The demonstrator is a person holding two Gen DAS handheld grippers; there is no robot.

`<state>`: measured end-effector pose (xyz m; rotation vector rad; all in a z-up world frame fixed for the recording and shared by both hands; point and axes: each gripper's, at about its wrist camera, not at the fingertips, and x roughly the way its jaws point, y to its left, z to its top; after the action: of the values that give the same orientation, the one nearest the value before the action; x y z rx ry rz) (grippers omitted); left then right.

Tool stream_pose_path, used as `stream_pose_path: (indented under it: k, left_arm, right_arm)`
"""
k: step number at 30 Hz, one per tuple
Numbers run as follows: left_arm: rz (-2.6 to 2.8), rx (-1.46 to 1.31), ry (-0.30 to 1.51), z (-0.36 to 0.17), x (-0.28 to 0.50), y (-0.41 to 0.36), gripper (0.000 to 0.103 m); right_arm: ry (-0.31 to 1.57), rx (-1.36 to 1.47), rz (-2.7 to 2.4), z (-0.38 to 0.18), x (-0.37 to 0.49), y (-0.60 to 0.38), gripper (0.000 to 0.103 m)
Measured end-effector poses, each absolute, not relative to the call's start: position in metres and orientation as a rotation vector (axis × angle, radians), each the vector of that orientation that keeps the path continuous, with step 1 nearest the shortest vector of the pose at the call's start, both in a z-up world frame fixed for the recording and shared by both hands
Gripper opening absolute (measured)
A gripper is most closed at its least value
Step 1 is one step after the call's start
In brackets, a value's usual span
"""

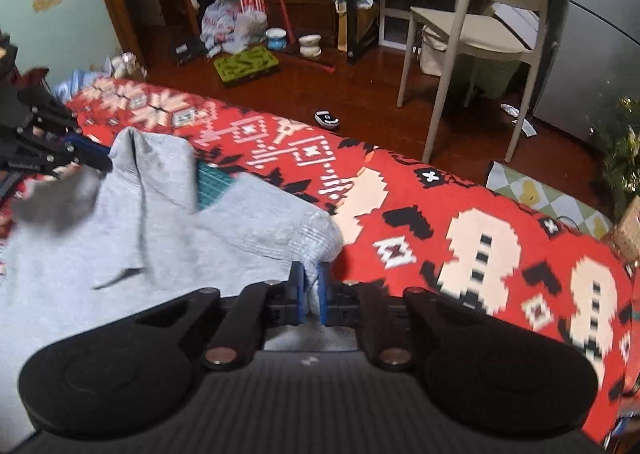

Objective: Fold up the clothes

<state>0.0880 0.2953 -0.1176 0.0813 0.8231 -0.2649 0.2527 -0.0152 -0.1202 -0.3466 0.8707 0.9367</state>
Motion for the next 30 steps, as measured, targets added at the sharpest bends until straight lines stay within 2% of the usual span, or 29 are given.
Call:
stream_pose_path:
  k: [8, 18, 22, 30]
  left_arm:
    - [-0.324, 0.036, 0.796, -0.072, 0.014, 0.272, 0.005]
    - [-0.401, -0.092, 0.913, -0.059, -0.051, 0.246, 0.005]
    - [-0.357, -0.200, 0.929, -0.068, -0.039, 0.258, 0.005]
    - [-0.218, -0.319, 0.940, -0.098, 0.040, 0.287, 0.005]
  right_arm:
    - [0.925, -0.196, 0.971, -0.072, 0.180, -0.057, 0.007]
    - [1.096, -0.029, 1.000, -0.054, 0.096, -0.103, 0.007]
    - [1.107, 0.019, 0.957, -0.064, 0.110, -0.106, 0.007]
    - [1.087, 0.024, 0.880, -0.093, 0.188, -0.069, 0.007]
